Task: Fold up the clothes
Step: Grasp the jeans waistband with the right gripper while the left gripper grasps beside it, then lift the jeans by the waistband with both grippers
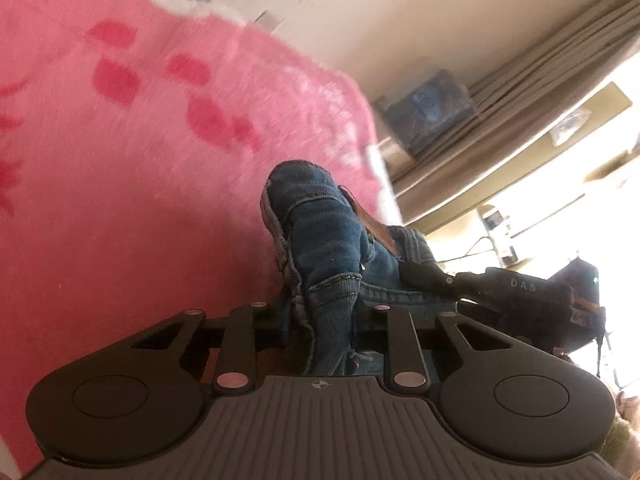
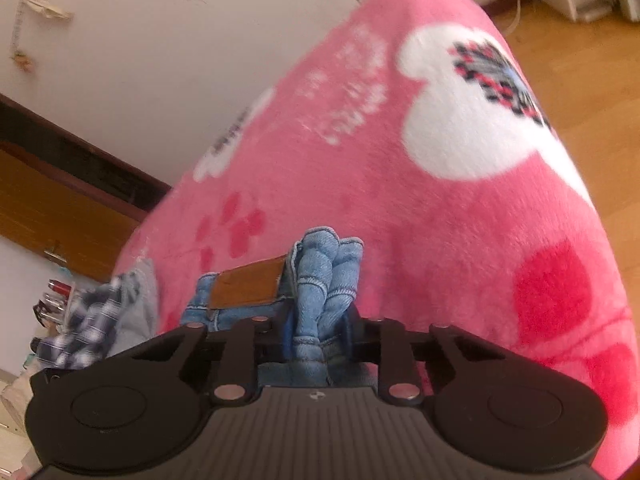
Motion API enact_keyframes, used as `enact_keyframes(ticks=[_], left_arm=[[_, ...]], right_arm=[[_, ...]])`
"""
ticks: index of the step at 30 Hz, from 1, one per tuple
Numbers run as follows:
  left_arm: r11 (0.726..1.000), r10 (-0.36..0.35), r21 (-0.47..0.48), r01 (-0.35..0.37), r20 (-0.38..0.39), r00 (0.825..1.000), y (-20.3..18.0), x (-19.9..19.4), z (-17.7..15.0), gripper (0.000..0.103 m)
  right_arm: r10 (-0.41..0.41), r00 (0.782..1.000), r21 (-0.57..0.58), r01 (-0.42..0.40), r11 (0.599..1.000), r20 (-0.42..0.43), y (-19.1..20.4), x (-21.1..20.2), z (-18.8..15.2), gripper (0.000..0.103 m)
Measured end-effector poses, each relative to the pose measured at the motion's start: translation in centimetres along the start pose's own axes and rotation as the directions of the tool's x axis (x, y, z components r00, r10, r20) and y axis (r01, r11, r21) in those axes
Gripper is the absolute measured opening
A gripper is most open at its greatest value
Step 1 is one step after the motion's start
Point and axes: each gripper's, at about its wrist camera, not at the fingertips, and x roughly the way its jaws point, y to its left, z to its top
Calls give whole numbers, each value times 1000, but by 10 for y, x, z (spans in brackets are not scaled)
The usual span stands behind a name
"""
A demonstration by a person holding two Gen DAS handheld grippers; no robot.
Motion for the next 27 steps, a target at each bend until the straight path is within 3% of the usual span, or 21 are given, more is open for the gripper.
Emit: enact_keyframes(ticks=[9, 16, 21, 27], left_arm=[[984, -99, 157, 89, 55, 994, -46, -65, -16, 23], [953, -125, 287, 99, 73, 990, -76, -112, -51, 23], [951, -144, 294, 99, 133, 981, -88, -148, -79, 23], [939, -166, 326, 108, 153, 974, -104, -186, -118, 23]], right_arm=[[92, 981, -5, -92, 996, 168, 44, -74, -36, 23], [107, 968, -43, -100, 994, 229, 80, -122, -78, 23], [143, 951, -86, -123, 989, 276, 104, -153, -110, 23], [221, 920, -99, -199, 975, 324, 117, -188, -159, 23]])
